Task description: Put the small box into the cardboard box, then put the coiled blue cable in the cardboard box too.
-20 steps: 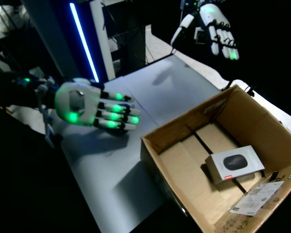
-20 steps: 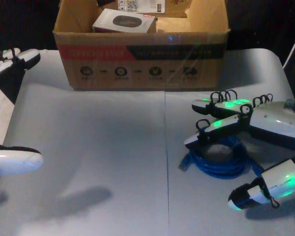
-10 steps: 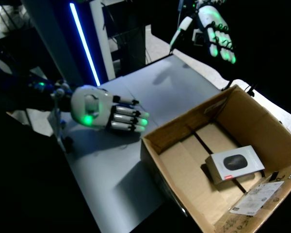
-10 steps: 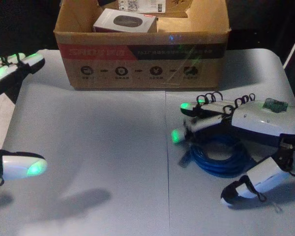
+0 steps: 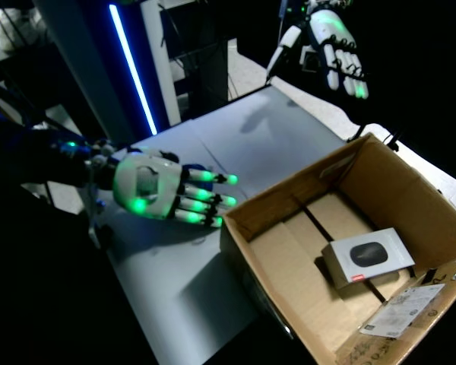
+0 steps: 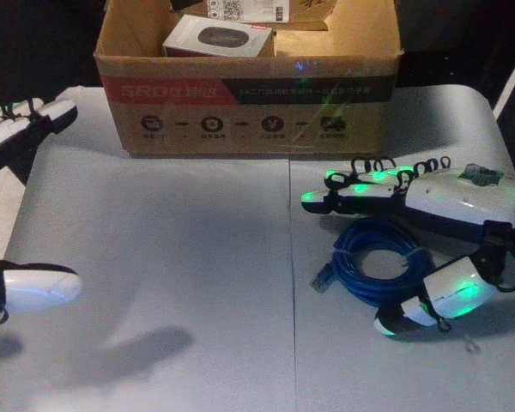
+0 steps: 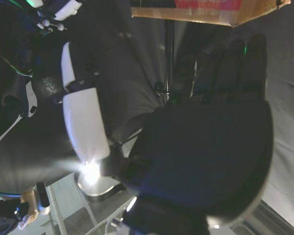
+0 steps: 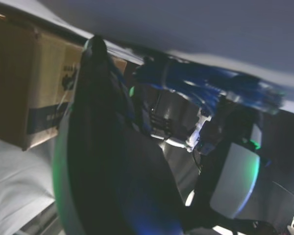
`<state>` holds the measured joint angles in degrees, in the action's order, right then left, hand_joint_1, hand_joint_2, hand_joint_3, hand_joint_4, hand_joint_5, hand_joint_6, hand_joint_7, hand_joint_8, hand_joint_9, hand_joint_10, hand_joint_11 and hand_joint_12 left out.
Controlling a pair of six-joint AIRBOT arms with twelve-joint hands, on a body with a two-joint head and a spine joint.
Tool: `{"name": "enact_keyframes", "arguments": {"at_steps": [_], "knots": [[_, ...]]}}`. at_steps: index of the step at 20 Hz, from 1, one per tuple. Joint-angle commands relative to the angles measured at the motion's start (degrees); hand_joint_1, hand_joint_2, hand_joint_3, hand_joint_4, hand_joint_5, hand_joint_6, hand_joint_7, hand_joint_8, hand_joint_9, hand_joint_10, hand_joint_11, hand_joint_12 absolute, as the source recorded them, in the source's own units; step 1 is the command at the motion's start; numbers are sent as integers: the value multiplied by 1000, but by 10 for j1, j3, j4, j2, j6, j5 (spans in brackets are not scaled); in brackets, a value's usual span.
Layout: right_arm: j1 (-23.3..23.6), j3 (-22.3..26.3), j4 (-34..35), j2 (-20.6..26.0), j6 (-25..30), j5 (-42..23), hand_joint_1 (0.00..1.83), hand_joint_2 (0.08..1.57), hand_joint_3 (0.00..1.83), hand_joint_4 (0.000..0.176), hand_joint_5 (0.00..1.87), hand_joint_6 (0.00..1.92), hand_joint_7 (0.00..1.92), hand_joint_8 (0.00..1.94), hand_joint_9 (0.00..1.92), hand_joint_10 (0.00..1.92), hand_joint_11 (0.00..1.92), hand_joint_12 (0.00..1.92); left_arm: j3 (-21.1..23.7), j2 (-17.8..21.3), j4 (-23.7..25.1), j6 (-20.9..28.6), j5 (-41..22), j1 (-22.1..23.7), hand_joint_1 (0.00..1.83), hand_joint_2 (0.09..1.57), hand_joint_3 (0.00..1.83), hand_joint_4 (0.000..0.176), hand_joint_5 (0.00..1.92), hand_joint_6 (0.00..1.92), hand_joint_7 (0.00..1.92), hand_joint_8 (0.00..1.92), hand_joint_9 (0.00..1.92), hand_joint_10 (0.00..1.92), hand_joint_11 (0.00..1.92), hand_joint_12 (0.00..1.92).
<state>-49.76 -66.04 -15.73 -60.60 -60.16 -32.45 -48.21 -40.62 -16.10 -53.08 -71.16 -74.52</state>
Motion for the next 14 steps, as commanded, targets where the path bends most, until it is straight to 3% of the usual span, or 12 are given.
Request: {"name": "enact_keyframes", "arguments": {"at_steps": [1,3,4,5,6,8,9,10,12,13,14], "knots": [[7,-3,5,-2,2,-34,915,840,0,176,164,8,0,0,33,5,0,396,-4,-4,-3,4,-72,4,551,856,3,176,0,0,0,0,0,0,0,12],[7,-3,-11,-2,2,-14,936,852,1,176,252,16,20,7,81,11,0,514,-4,-4,-3,5,-72,4,524,864,5,176,0,0,0,0,0,0,31,27],[7,-3,-16,-1,2,-5,998,842,0,160,437,1,147,1,213,8,0,769,-4,-4,-3,5,-72,4,513,865,4,176,0,0,0,0,0,0,38,32],[7,-3,-17,0,2,-4,1001,846,0,133,476,4,187,4,259,13,0,832,-4,-5,-3,6,-72,4,524,861,1,176,0,0,0,0,0,0,42,35],[7,-3,-19,2,2,-2,1003,847,0,82,546,14,227,3,311,12,0,888,-5,-5,-3,7,-72,3,518,863,2,176,0,0,0,0,0,0,42,37],[7,-3,-27,6,2,3,1019,849,0,45,638,3,330,4,427,15,91,886,-6,-6,-3,9,-72,3,544,867,2,176,8,3,0,0,0,0,41,41],[7,-3,-33,8,2,7,1034,873,1,37,667,2,360,4,477,18,142,939,-6,-6,-3,11,-72,3,559,857,0,176,16,5,0,0,0,0,62,53],[7,-3,-39,8,2,12,1052,875,0,33,682,0,395,3,542,27,198,1012,-7,-6,-3,13,-72,3,548,865,1,171,25,7,0,0,7,3,86,65],[7,-1,-49,12,2,21,1077,892,0,59,645,0,445,12,628,48,235,1159,-8,-7,-3,14,-72,3,522,879,6,160,38,8,0,0,10,3,72,64],[7,-1,-51,13,2,24,1130,878,0,57,660,7,494,29,682,72,303,1188,-8,-7,-3,14,-72,3,562,867,0,170,41,7,0,0,12,3,74,67],[7,-1,-54,14,2,26,1141,888,0,73,629,0,502,24,680,82,301,1224,-8,-7,-3,14,-72,2,578,864,0,175,44,5,0,0,19,4,78,73]]}}
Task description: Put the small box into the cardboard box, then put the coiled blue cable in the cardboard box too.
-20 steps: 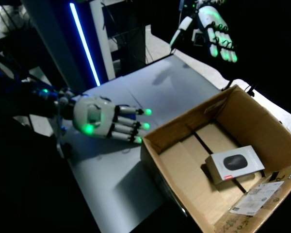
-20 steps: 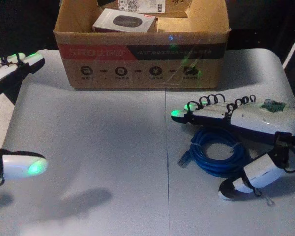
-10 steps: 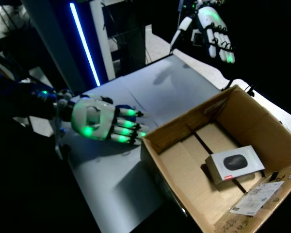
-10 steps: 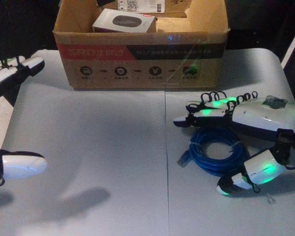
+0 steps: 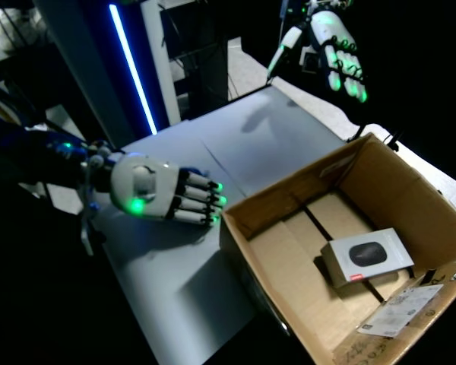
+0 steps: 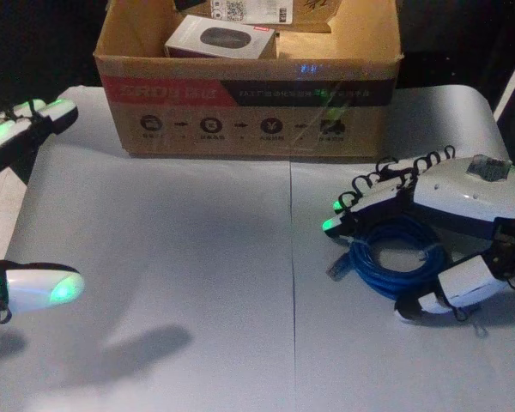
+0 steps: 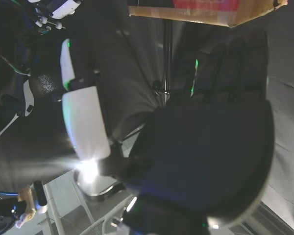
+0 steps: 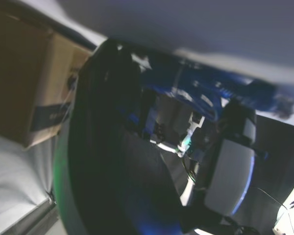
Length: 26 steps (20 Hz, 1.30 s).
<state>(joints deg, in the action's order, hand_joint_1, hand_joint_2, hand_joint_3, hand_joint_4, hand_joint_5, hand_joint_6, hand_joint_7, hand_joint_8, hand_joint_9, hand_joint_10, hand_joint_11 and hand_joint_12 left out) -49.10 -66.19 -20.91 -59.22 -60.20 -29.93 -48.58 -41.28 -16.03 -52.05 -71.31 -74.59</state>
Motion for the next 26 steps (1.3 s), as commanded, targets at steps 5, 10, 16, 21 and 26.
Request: {"name": "enact_keyframes", "arguments": {"at_steps": [5,10,16,21,26], "knots": [[0,2,-9,0,2,3,1230,910,0,68,623,5,551,34,412,1246,536,1431,-4,-2,-3,7,-71,3,610,884,6,166,56,4,8,2,30,4,78,90],[1,2,-9,0,2,3,1401,1109,2,0,538,931,154,1723,584,1914,854,1813,-5,-3,-3,8,-72,3,591,918,2,155,69,1,23,1,38,3,0,309],[11,1,-8,0,2,3,1611,1229,5,0,673,1921,747,1941,1199,1921,1551,1921,-8,-6,-3,14,-74,3,612,900,0,150,98,3,42,3,36,0,0,204],[45,2,-8,7,2,-21,1681,1217,0,40,902,1921,1031,1941,1418,1921,1656,1921,-10,-7,-4,14,-78,3,594,903,2,147,100,1,42,1,44,1,0,264],[67,21,3,32,2,-84,1588,1215,0,114,975,1921,1316,1941,1562,1921,1696,1921,-10,-9,-4,14,-79,3,584,905,0,171,83,0,26,0,40,1,0,358]]}}
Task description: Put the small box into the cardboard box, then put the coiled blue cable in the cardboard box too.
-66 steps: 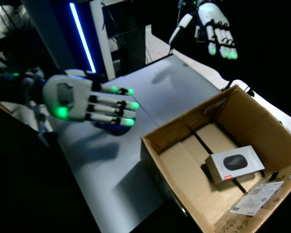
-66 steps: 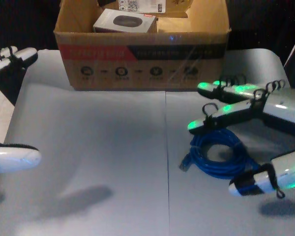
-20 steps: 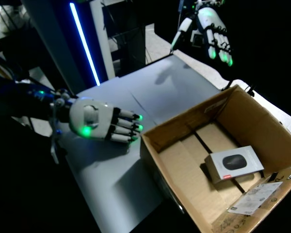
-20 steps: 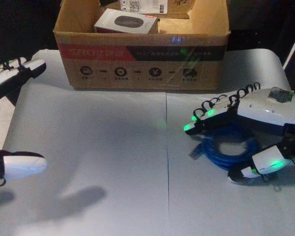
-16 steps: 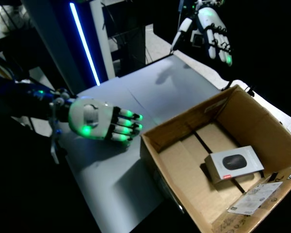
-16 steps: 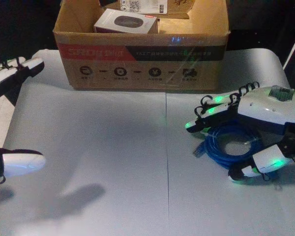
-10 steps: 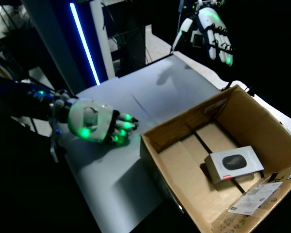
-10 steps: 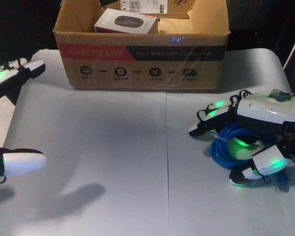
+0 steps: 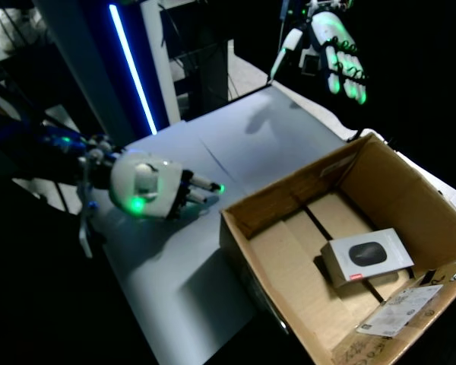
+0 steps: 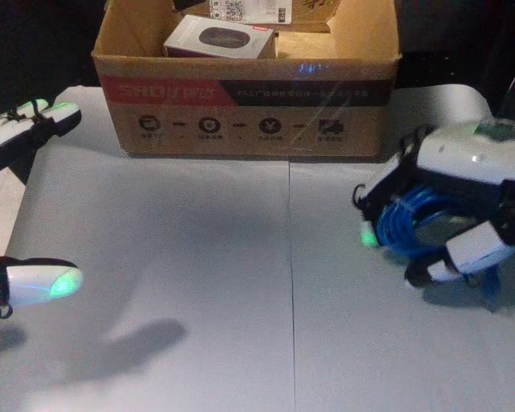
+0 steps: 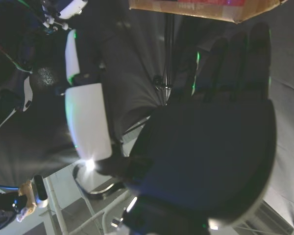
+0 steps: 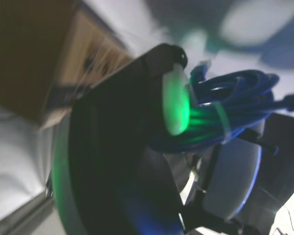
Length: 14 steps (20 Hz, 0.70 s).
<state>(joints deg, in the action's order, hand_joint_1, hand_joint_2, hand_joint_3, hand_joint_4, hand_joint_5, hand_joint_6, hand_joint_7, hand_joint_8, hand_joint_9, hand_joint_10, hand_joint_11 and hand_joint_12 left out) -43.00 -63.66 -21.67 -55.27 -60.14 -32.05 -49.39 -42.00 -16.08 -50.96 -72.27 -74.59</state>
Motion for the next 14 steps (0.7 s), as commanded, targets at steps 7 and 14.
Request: {"name": "enact_keyframes", "arguments": {"at_steps": [7,14], "knots": [[66,22,28,36,2,-182,1660,1222,0,175,1115,1921,1428,1941,1669,1921,1768,1921,-5,-5,-4,4,-72,3,598,905,0,173,96,0,46,1,63,0,0,355],[139,-7,61,14,2,-242,1666,1265,0,175,1134,1921,1533,1941,1758,1921,1861,1921,-11,-12,-4,8,-73,3,586,902,0,169,122,0,38,0,0,0,13,204]]}}
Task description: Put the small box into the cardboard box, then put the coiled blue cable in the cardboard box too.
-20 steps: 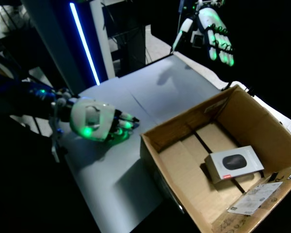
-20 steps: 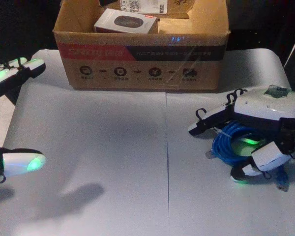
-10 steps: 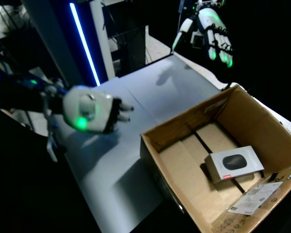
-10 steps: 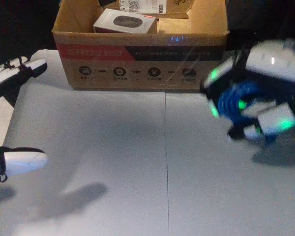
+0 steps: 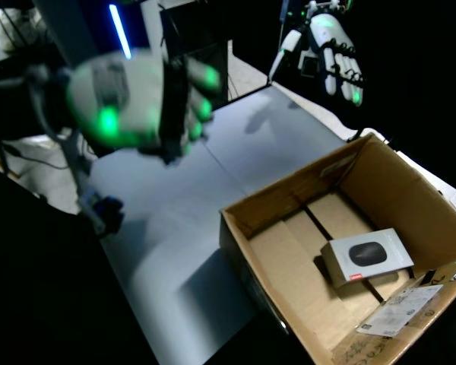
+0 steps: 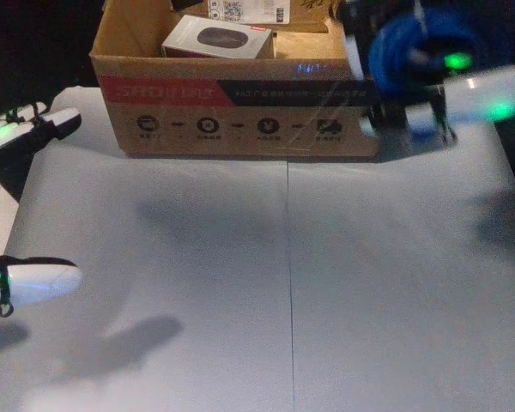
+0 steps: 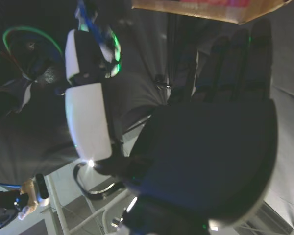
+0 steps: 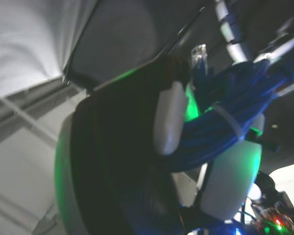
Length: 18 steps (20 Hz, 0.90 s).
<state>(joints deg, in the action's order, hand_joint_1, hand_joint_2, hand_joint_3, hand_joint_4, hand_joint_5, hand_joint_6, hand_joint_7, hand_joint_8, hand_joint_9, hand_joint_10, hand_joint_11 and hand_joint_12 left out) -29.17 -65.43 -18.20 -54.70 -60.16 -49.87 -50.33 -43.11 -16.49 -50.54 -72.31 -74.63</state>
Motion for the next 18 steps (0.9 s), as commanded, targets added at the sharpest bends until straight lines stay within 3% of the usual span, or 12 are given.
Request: {"name": "enact_keyframes", "arguments": {"at_steps": [1,3,7,9,11,12,13,14,15,16,17,18], "knots": [[21,-14,34,-9,2,-61,1666,1264,0,175,1135,1921,1530,1941,1756,1921,1862,1921,-2,-2,0,4,-70,4,586,909,3,166,118,0,37,0,0,0,17,200],[52,-48,50,-33,2,-40,1674,1179,0,176,1052,1921,1400,1941,1622,1921,1638,1921,-4,-2,0,4,-69,6,602,915,3,166,112,0,37,1,0,0,29,195],[117,-135,66,-104,2,46,1574,1180,0,175,1119,1921,1415,1941,1600,1921,1609,1921,-10,-3,5,5,-66,14,568,909,0,162,101,0,31,0,0,0,3,135],[136,-185,72,-150,2,90,1557,1174,0,159,1228,1921,1497,1941,1625,1921,1623,1921,-14,-5,10,5,-58,22,569,911,0,173,108,2,30,1,0,0,4,98],[146,-235,76,-197,2,134,1743,1110,0,143,1217,1921,1458,1941,1586,1921,1539,1921,-20,-8,17,5,-51,30,586,899,0,167,118,5,39,4,0,0,8,97],[150,-255,78,-216,2,149,1686,1142,0,146,1217,1921,1475,1941,1584,1921,1440,1921,-22,-9,20,5,-49,32,580,890,0,162,119,4,41,4,0,0,17,99],[152,-278,78,-235,2,165,1425,1229,20,163,1230,1921,1478,1941,1593,1921,1481,1921,-25,-10,24,5,-45,36,572,887,0,154,118,3,42,3,0,0,32,102],[153,-312,78,-263,2,191,1184,1310,9,135,1050,1921,1307,1941,1454,1921,1398,1921,-28,-10,32,6,-40,40,574,881,0,175,113,0,42,2,0,0,14,91],[153,-313,78,-264,2,192,1184,1310,9,135,1050,1921,1307,1941,1454,1921,1398,1921,-28,-10,32,6,-39,41,574,881,0,175,113,0,42,2,0,0,14,91],[153,-313,76,-264,2,193,895,1300,3,147,663,1649,885,1941,1152,1921,1254,1921,-29,-10,35,6,-37,44,572,877,0,176,110,0,44,2,0,0,24,94],[153,-309,75,-262,2,193,449,1136,0,114,248,406,298,643,392,981,316,1549,-29,-10,35,6,-36,45,579,877,0,168,107,0,42,1,0,0,27,94],[153,-306,72,-260,2,193,318,1005,0,174,30,25,34,40,61,101,12,556,-29,-10,35,6,-37,45,604,884,0,150,103,0,39,0,0,0,17,89]]}}
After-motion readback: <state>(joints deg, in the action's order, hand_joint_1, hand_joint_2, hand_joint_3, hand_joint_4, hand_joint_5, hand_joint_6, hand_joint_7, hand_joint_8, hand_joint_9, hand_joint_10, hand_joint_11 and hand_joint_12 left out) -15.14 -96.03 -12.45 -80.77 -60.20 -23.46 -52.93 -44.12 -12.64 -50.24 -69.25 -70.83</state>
